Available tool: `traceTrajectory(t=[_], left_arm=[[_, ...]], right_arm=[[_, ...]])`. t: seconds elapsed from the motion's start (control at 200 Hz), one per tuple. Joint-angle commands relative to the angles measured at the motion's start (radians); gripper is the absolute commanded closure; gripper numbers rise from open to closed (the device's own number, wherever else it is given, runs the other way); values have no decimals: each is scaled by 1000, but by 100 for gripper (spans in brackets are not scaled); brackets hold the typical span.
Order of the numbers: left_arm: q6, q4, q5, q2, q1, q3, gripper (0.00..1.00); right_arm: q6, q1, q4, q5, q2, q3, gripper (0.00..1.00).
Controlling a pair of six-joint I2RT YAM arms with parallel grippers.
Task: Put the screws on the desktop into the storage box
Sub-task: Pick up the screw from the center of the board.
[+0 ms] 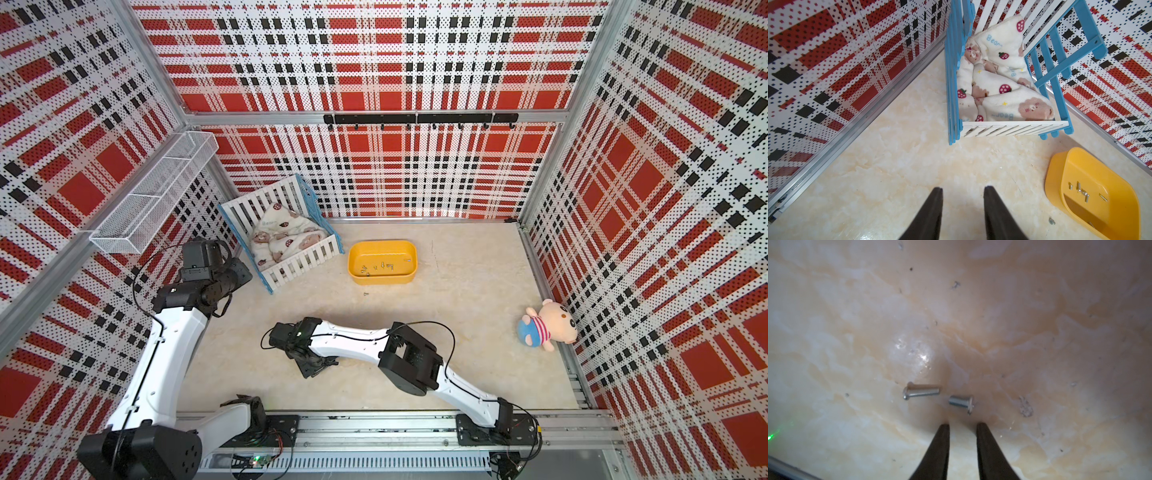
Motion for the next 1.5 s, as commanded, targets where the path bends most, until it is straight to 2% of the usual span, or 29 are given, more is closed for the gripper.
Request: traceTrajectory(t=[0.0,0.175,0.2,0.301,0.381,1.062,1.493], left_arm=[[8,2,4,-18,10,-12,60],[8,4,4,-16,10,-13,60],[8,4,3,-16,10,-14,60],[10,4,3,-17,10,-13,60],[11,4,0,-17,10,-12,60],[17,3,5,-21,19,-13,60],[20,4,7,-26,22,-20,60]], right_arm=[[-14,2,11,-18,3,-9,75],[-17,2,15,-14,1,-4,80],[-16,2,13,-9,-1,-4,77],[-13,2,10,22,-25,-8,57],[-18,-1,12,35,-42,-6,50],[-86,10,-5,-79,25,135,49],[-95,12,-67,-67,113,212,49]])
